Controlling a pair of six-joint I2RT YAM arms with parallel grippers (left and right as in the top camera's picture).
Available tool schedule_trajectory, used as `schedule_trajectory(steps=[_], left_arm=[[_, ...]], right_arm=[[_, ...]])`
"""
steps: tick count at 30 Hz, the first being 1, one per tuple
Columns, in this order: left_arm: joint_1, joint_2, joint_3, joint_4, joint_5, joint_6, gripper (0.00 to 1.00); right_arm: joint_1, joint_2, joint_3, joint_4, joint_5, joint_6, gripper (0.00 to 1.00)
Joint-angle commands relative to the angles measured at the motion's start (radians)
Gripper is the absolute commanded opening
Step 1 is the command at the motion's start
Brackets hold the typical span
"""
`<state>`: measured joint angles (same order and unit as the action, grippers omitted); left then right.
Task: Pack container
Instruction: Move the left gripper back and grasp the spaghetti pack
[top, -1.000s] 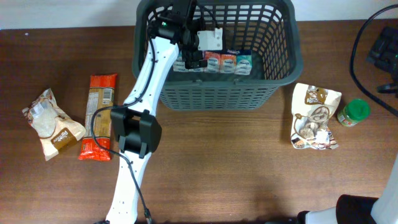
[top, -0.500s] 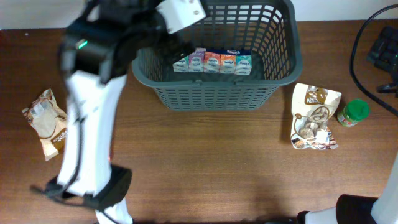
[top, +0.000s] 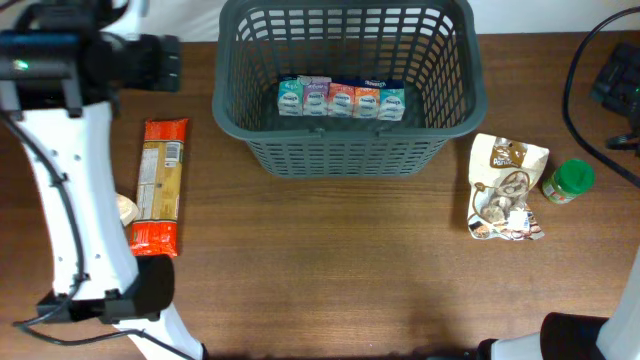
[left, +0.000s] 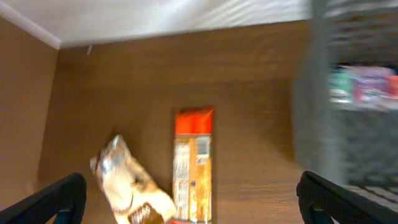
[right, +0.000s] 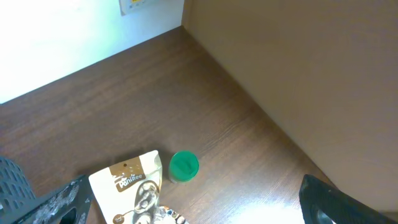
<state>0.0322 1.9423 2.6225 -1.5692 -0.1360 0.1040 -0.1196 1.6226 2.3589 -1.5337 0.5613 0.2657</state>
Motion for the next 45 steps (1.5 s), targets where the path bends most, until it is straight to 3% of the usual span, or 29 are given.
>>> schedule_trajectory(steps=[1,6,11,16,28,45], left_arm=[[0.058,0.036,-0.059,-0.011,0.016,-0.06,0.99],[0.096,0.098,-0.25,0.027,0.015,0.062,0.99],[0.127,0.199,-0.485,0.127,0.013,0.067,0.99],[0.154,0.296,-0.6,0.179,0.008,0.066,0.99],[0.22,0.42,-0.645,0.225,0.028,0.103,0.99],[0.228,0.439,-0.645,0.249,0.115,0.142,0.98]], right_arm=[[0.006,0.0,0.001,0.003,0.026,0.013,0.99],[0.006,0.0,0.001,0.003,0.026,0.013,0.99],[0.006,0.0,0.001,0.003,0.026,0.013,0.99],[0.006,0.0,0.001,0.002,0.026,0.013,0.99],[0.006,0.0,0.001,0.003,0.026,0.013,0.99],[0.006,0.0,0.001,0.003,0.026,0.013,0.99]])
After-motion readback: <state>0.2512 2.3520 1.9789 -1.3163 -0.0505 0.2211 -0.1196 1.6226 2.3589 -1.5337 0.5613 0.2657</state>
